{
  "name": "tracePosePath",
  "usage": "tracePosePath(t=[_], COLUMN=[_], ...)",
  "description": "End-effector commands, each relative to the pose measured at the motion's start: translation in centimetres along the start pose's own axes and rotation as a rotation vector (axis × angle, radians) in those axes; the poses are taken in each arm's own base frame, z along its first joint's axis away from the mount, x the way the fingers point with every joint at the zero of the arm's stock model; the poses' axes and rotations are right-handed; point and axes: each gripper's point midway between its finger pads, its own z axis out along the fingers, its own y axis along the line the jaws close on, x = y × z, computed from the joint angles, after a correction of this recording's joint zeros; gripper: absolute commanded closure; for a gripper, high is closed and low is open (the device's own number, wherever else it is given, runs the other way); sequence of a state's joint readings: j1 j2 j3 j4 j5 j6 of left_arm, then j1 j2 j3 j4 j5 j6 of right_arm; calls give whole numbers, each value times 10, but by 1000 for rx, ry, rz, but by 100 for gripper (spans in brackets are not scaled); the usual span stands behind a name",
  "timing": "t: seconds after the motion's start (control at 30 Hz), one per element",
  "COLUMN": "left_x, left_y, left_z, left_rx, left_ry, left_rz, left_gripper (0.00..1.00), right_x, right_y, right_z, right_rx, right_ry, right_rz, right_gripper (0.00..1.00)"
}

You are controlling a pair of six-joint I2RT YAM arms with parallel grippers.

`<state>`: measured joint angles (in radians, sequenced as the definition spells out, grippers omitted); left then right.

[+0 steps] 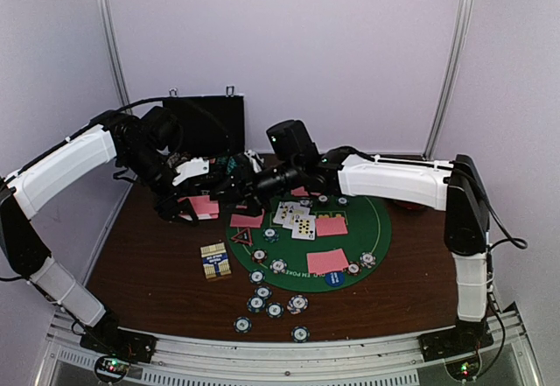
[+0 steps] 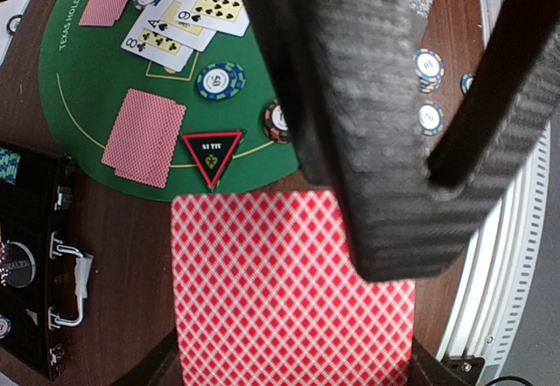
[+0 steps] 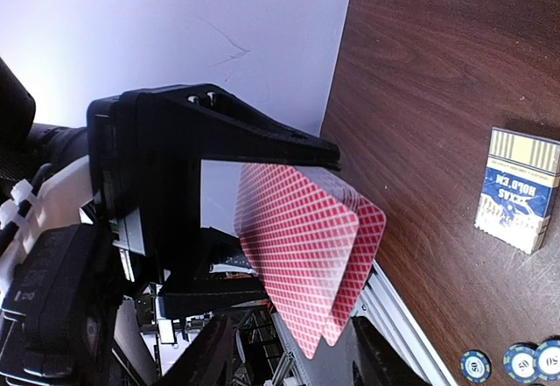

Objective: Distribute texas hold em gaming equipment
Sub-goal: Pick up the poker card from the face-down deck piles.

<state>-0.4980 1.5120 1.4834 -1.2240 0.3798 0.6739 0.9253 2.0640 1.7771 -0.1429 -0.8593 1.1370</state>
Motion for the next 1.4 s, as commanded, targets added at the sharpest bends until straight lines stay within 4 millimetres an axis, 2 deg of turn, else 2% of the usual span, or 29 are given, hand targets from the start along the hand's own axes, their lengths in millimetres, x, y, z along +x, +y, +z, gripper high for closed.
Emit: tracePosePath(t=[0.0, 0.23, 0.53, 0.67, 0.8, 0.83, 1.07, 1.37], left_x=[-12, -11, -11, -11, -11, -10, -5, 1], left_y=[3, 4, 4, 5, 6, 6, 8, 12], left_z=[-12, -11, -11, -12, -11, -11, -7, 0], left_rx=[-30, -33, -37, -40, -42, -41, -46, -61], left_ry=[-45, -39, -37, -36, -32, -29, -5, 17], left_rz=[27, 27, 31, 30, 33, 33, 37, 40], left_gripper=[100, 100, 100, 100, 100, 100, 100, 100], right_x=[-2, -5, -6, -7, -9, -10, -17, -28], right_y=[17, 23, 15, 11, 10, 10, 19, 10], right_z=[5, 8, 13, 16, 16, 15, -7, -61], right_rx=[-62, -129, -130, -135, -156, -161, -219, -257], right_ry=[2, 1, 9, 12, 7, 4, -38, -141], right_rz=[-10, 28, 61, 85, 113, 118, 124, 146], right_gripper=[55, 64, 73, 82, 100, 100, 100, 100])
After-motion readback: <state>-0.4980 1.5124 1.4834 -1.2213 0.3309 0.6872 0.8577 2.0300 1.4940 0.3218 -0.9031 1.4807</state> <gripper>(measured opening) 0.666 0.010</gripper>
